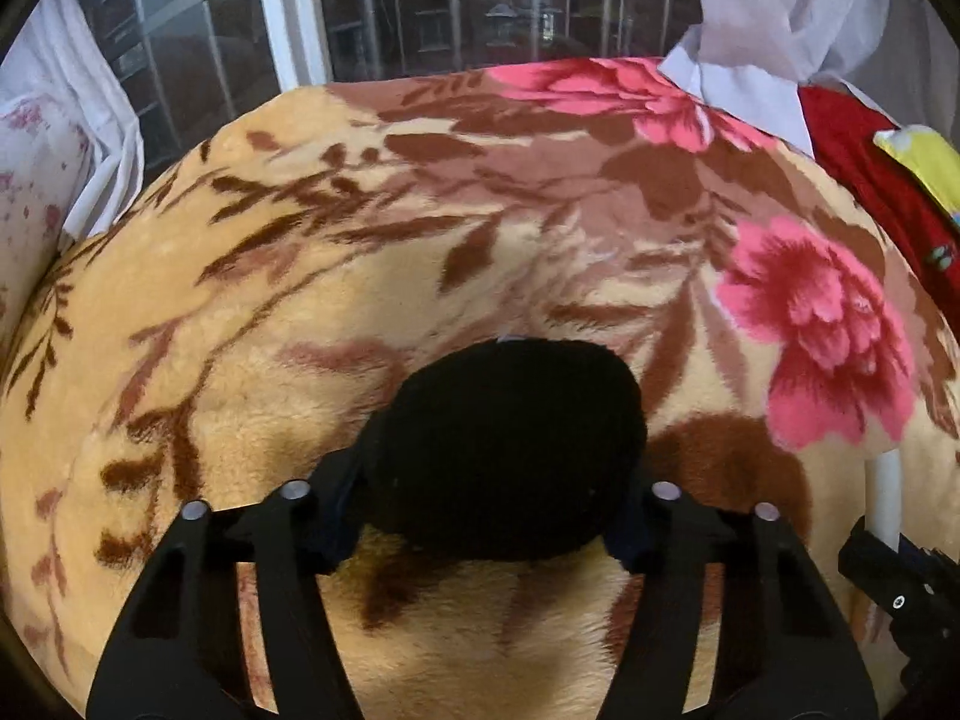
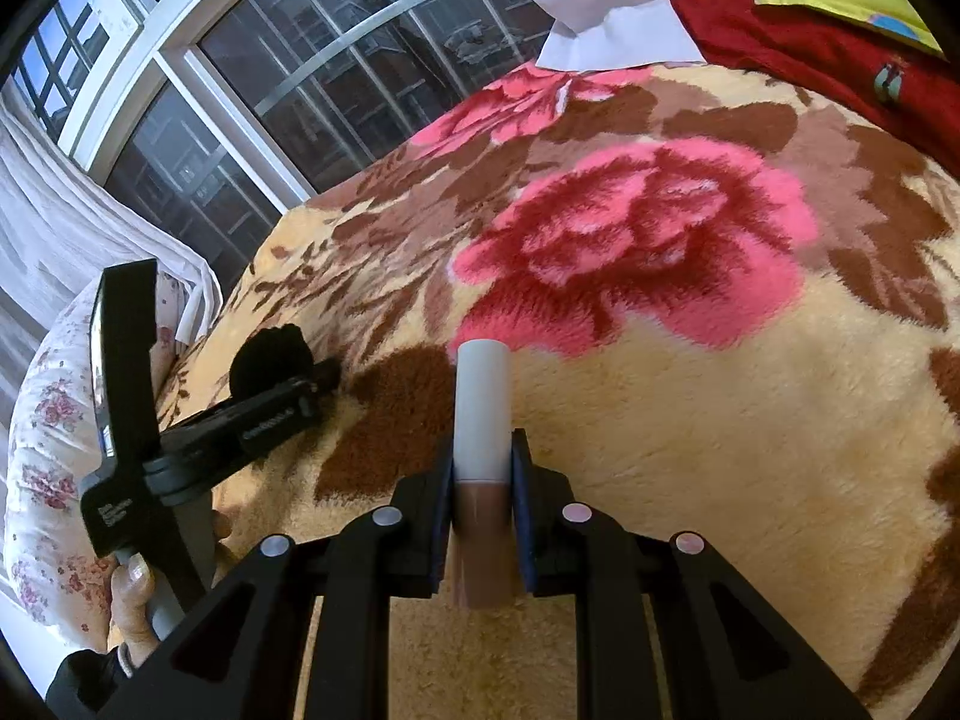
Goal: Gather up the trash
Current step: 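Grasp the black round puff with the left gripper, then lower the lipstick tube and black puff into the orange bin and release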
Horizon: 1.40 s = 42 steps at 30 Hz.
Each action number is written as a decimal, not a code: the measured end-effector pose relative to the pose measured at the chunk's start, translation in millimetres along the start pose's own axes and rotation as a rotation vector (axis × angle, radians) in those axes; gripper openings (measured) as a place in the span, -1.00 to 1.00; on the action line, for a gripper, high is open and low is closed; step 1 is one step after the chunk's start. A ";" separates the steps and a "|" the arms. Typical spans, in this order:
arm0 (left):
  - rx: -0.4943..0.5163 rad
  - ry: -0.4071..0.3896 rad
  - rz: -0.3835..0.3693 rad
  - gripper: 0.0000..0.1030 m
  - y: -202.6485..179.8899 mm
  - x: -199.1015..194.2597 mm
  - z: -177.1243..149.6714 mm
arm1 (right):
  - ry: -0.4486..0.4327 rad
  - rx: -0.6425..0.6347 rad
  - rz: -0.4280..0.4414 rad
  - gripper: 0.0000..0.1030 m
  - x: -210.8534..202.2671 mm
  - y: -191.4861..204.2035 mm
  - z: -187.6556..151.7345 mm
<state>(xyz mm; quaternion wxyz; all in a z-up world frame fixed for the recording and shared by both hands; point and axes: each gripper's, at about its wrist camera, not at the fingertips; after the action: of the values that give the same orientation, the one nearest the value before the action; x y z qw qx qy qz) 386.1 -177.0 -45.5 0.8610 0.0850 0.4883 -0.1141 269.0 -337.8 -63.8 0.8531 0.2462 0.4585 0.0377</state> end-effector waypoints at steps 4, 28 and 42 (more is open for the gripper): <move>-0.001 -0.018 0.034 0.00 -1.1 -5.3 -4.7 | 0.004 0.008 -0.003 -0.66 0.3 -1.9 0.6; -0.093 -0.098 0.069 -0.02 34.8 -170.4 -241.4 | -0.041 -0.114 0.079 -0.66 -79.6 34.1 -74.2; -0.125 0.052 -0.004 -0.01 33.3 -163.1 -365.5 | 0.129 -0.475 -0.034 -0.65 -128.5 72.0 -303.2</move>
<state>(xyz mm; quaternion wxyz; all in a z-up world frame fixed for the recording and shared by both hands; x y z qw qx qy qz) 14.1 -32.3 -89.9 0.8513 0.0332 0.5170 -0.0829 -36.2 -195.1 -71.9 0.8566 0.0282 0.4942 0.1458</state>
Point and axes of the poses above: each gripper's, at about its wrist camera, not at the fingertips, and x roughly the way its jaws point, y to its left, z to its top, and after that the axes turned 10 degrees about y, right-handed
